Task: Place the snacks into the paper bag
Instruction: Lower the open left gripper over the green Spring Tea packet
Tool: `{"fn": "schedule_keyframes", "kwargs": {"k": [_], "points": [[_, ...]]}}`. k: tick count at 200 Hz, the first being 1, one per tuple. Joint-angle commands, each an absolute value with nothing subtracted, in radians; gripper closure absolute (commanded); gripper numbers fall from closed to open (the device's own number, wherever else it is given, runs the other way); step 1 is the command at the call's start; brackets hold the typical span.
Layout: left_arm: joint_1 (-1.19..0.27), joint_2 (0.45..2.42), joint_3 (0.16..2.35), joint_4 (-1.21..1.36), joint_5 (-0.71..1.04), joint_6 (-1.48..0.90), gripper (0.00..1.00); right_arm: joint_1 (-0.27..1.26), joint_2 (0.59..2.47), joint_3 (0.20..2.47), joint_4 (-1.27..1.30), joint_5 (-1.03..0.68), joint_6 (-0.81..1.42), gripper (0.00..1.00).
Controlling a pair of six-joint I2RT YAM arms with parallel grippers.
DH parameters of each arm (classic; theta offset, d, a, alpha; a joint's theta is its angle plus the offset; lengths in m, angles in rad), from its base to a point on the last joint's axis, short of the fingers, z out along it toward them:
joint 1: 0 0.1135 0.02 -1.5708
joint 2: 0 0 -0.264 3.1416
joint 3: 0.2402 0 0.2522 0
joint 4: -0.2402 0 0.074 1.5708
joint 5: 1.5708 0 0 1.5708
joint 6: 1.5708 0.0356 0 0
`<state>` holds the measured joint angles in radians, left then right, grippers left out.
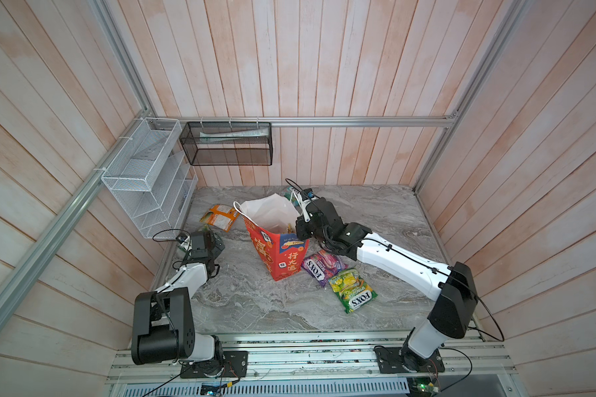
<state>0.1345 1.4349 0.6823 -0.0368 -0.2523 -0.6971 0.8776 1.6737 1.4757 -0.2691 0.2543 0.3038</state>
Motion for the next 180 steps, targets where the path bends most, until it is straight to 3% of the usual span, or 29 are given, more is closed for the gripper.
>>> {"fn": "schedule_keyframes", "kwargs": {"k": [1,17,89,136,180], "points": [[0.126,1.425,0.66,0.013,-0.265,-0.695,0.0,0.887,1.7,1.495,-0.293,0.27,0.284,1.0],[0.116,1.405,0.648,0.022,-0.2,-0.704,0.0,0.889,1.697,1.497,-0.299,0.27,0.283,1.0],[-0.036,1.1,0.472,0.099,-0.46,-0.755,0.0,0.896,1.699,1.505,-0.301,0.279,0.277,1.0],[-0.069,1.291,0.501,0.165,-0.446,-0.796,0.0,0.897,1.697,1.504,-0.301,0.278,0.275,1.0],[-0.085,1.49,0.71,-0.066,-0.556,-0.871,0.0,0.899,1.693,1.504,-0.304,0.285,0.27,1.0]]}}
